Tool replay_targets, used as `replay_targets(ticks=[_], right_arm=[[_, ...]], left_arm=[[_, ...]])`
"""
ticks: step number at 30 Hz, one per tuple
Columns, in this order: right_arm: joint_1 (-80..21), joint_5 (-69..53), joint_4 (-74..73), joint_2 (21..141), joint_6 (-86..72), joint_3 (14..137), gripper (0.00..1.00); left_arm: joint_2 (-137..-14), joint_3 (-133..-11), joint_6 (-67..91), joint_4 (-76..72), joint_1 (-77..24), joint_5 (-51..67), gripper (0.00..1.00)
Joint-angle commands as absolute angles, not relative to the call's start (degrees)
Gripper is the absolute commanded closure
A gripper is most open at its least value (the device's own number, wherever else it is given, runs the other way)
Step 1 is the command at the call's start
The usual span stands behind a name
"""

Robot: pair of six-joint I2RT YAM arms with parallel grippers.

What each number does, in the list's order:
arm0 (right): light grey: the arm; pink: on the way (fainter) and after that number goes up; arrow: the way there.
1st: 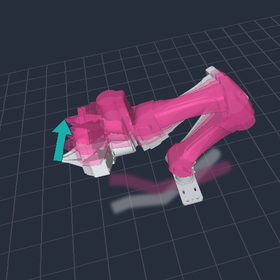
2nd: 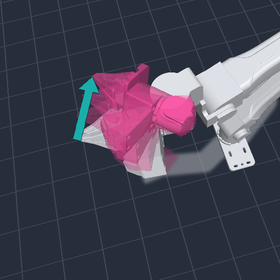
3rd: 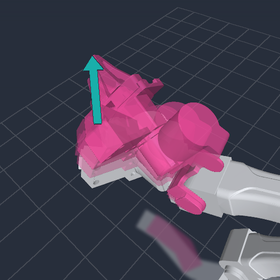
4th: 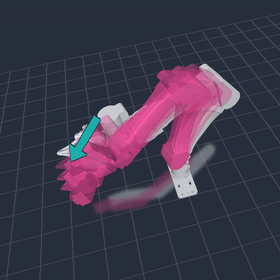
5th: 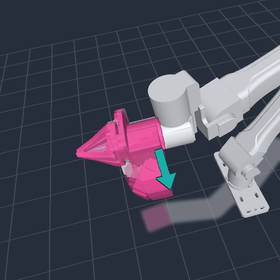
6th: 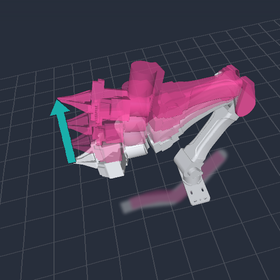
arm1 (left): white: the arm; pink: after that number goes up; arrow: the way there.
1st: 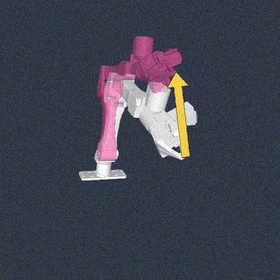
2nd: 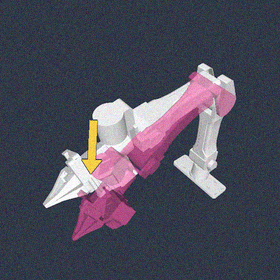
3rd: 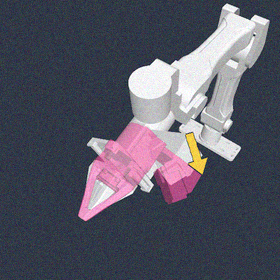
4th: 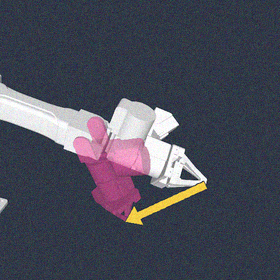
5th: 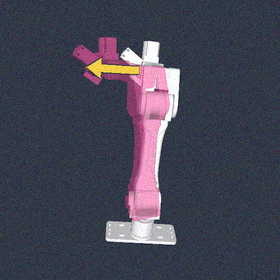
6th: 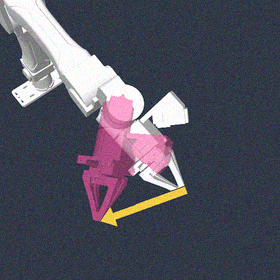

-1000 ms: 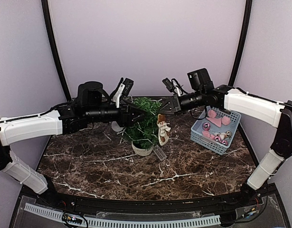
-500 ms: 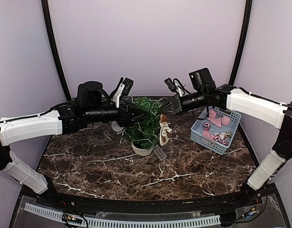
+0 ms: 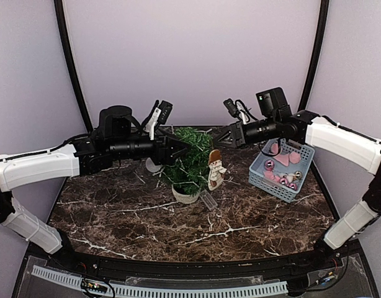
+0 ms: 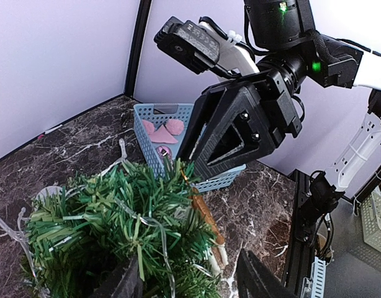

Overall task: Decorate the small christmas tree
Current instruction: Hang the snowman ornament on the branch, then pick up the ornament ball from the bin.

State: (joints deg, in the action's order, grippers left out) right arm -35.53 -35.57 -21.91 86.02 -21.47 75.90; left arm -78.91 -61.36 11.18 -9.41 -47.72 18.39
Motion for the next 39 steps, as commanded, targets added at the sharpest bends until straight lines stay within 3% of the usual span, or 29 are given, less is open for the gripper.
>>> replay_targets(ticks=[1,10,15,17,23,39], right_arm=[[-34.9,-34.5,-21.5,83.9,-21.0,75.0,0.75],[-34.1,-35.5,-20.1,81.3,-20.9,73.9,0.59],[-33.7,-34.9,-19.7,79.3,-20.6,73.0,0.46],[-33.5,-34.1,-19.7,78.3,-20.5,72.9,0.36],[-33.1,-28.5,-18.8,73.7,-20.2,71.9,0.20],[-28.5,-2.7,-21.8,66.4,-23.0,63.2,0.13]], left_arm=[[-76.7,-60.5,11.4,-11.1,-47.4,18.3,0.45],[-75.8,-60.2,11.5,-12.0,-47.3,17.8,0.43],[-73.9,-60.1,11.0,-11.8,-47.4,16.6,0.28],[-72.2,-60.4,10.8,-11.1,-47.4,15.9,0.24],[-68.6,-62.3,10.3,-6.0,-47.3,12.8,0.17],[-63.5,-58.5,17.9,6.3,-36.3,9.7,0.13]])
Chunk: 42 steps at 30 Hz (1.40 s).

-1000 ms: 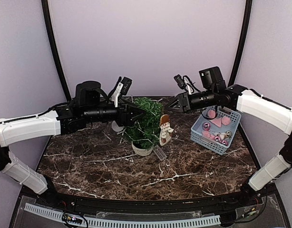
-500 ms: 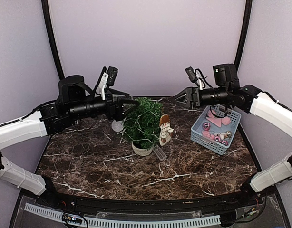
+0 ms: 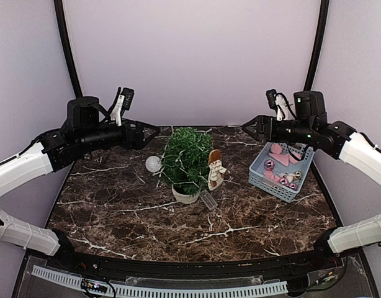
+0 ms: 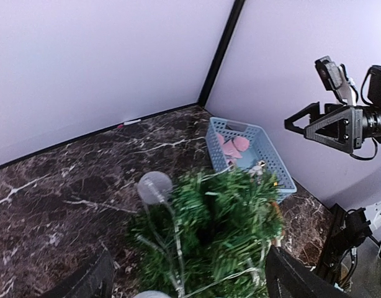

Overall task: Decorate the small christmas tree
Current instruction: Pick up the ornament ball from the bin.

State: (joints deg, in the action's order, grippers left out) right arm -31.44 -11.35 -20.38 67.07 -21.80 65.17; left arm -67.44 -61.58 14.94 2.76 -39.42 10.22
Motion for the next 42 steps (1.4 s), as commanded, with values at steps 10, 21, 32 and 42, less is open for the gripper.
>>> replay_targets(ticks=[10,21,32,42], right_arm=[[-18.1,0.5,-20.5,70.9,-22.7,58.1,0.14],[-10.9,4.6,-15.4,86.2,-18.9,59.5,0.18],[-10.5,2.3,-11.6,100.7,-19.6,62.8,0.22],[-10.9,6.4,-11.4,105.8,-19.3,65.9,0.32]], left_arm=[[-55.0,-48.8,18.1,6.6,-29.2,10.0,0.13],[-55.4,-53.7,6.2,10.4,-25.2,4.9,0.12],[-56.1,-49.2,1.6,0.7,-24.3,3.6,0.12],[-55.6,-47.8,1.3,0.2,-23.9,2.8,0.12]])
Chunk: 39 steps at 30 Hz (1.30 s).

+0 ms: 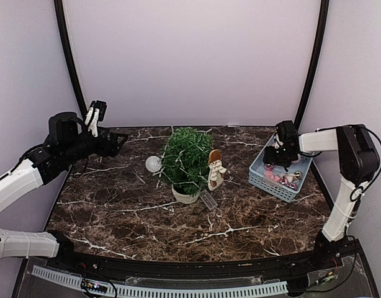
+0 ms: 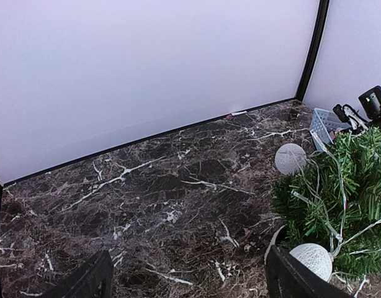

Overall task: Decorate the small christmas tree
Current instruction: Pick up the ornament ball from the bin.

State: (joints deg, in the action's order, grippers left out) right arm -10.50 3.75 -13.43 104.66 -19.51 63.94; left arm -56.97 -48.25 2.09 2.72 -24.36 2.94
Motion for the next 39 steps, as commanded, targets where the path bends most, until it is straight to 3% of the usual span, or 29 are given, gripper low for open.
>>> replay_targets(ticks=[1,7,12,19,27,39], right_arm=[[-10.9,6.7,-11.5,106.2,-19.3,66.1,0.33],[-11.4,7.6,-11.8,107.8,-19.4,67.2,0.35],[-12.1,7.5,-12.0,108.3,-19.3,67.5,0.31],[-12.5,8.0,-12.3,108.9,-19.4,67.7,0.39],[-12.6,8.1,-12.5,108.7,-19.5,66.9,0.38],[-12.7,8.8,-12.8,107.4,-19.6,65.5,0.50]], left_arm=[[-55.7,-47.8,1.3,0.2,-23.9,3.0,0.12],[-55.7,-47.8,1.3,0.2,-23.8,3.5,0.12],[-55.4,-47.7,1.3,0.2,-23.8,3.4,0.12],[-55.4,-47.7,1.3,0.2,-23.8,3.6,0.12],[-55.3,-47.8,1.4,0.2,-23.8,3.9,0.12],[-54.7,-47.7,1.6,0.2,-23.8,4.3,0.12]])
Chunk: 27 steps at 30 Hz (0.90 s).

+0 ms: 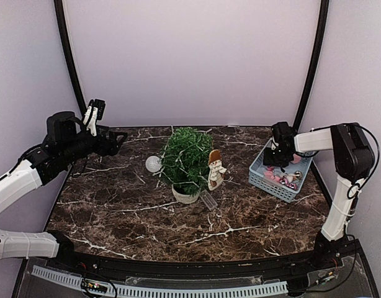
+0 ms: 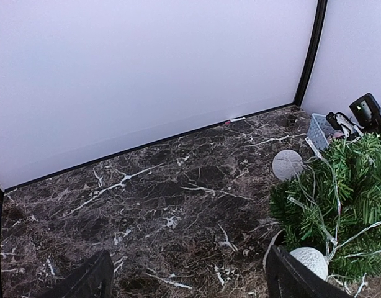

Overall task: Decorate the small christmas tree
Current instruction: Pick up the ornament ball from the bin.

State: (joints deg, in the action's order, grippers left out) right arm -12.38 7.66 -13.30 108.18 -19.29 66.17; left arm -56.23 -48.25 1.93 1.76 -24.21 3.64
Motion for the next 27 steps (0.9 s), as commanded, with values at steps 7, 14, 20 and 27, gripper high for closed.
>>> replay_targets(ticks=[7,14,20,27], right_arm=[[-12.7,9.9,-15.1,101.4,-19.2,64.8,0.56],[-12.5,8.9,-21.6,86.8,-16.7,66.0,0.56],[-12.7,-4.7,-25.8,75.5,-16.4,68.9,0.55],[-17.8,-18.8,-21.6,69.0,-22.1,72.4,0.55]], left_arm=[[-52.8,-47.6,2.4,0.2,-23.8,5.0,0.13],[-52.3,-52.4,5.6,0.2,-24.1,15.2,0.19],[-53.8,-55.0,9.4,-6.5,-29.8,17.4,0.19],[-62.9,-57.6,11.1,-18.3,-42.0,17.4,0.19]])
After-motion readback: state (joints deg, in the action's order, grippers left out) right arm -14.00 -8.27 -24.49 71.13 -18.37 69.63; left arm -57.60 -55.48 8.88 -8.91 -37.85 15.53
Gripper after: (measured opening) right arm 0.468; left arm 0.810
